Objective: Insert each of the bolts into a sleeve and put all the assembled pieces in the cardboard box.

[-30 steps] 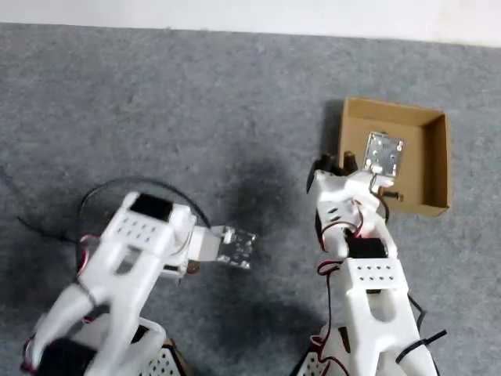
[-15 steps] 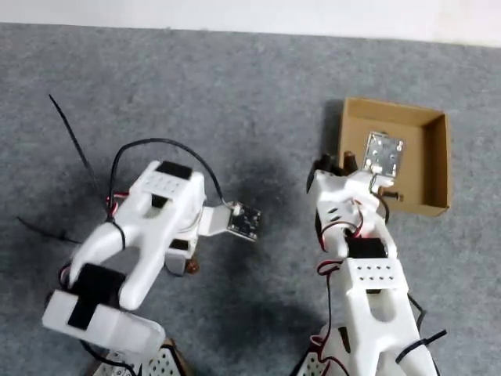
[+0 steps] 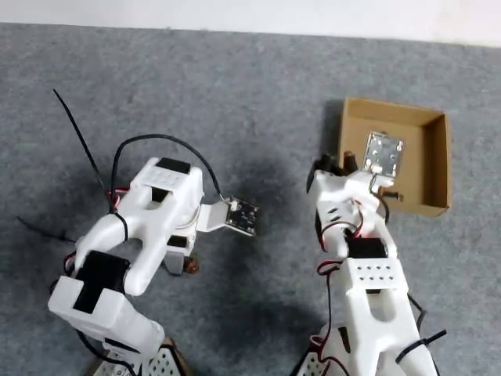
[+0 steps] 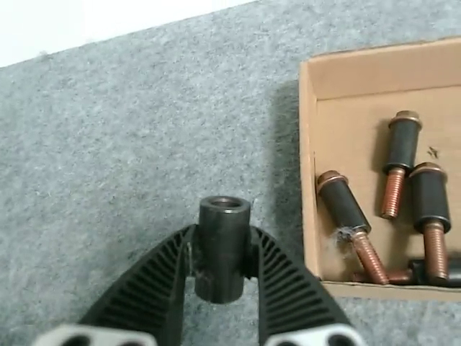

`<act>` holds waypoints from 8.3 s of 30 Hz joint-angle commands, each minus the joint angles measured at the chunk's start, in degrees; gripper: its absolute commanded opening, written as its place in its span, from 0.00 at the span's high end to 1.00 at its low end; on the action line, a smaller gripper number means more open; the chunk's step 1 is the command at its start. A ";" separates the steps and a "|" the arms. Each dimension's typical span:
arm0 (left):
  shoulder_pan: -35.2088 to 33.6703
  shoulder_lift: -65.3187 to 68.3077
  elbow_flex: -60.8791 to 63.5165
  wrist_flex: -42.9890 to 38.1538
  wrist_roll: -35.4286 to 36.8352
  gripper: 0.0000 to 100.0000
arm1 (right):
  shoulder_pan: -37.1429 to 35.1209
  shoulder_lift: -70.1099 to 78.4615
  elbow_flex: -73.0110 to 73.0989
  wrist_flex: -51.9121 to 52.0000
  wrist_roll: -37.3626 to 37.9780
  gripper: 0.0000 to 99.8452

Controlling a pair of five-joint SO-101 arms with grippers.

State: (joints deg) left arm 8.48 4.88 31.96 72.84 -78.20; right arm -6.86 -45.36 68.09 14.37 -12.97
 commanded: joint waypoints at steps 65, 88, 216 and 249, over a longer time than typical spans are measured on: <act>-1.45 -67.38 -0.92 -0.88 61.27 0.99 | 0.31 -1.98 2.86 -13.58 0.09 0.99; -12.35 -109.67 47.87 -28.22 61.54 0.99 | -4.62 -1.98 2.95 -14.20 0.09 0.99; -20.26 1.98 -1.71 -21.10 55.47 0.90 | -10.33 -32.48 20.70 -14.46 8.97 0.99; -20.09 2.15 -2.07 -21.01 55.47 0.90 | -10.33 -32.48 20.70 -14.46 9.05 0.99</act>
State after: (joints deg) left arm -10.95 6.29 31.96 51.65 -22.37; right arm -16.97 -77.01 89.63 1.36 -4.62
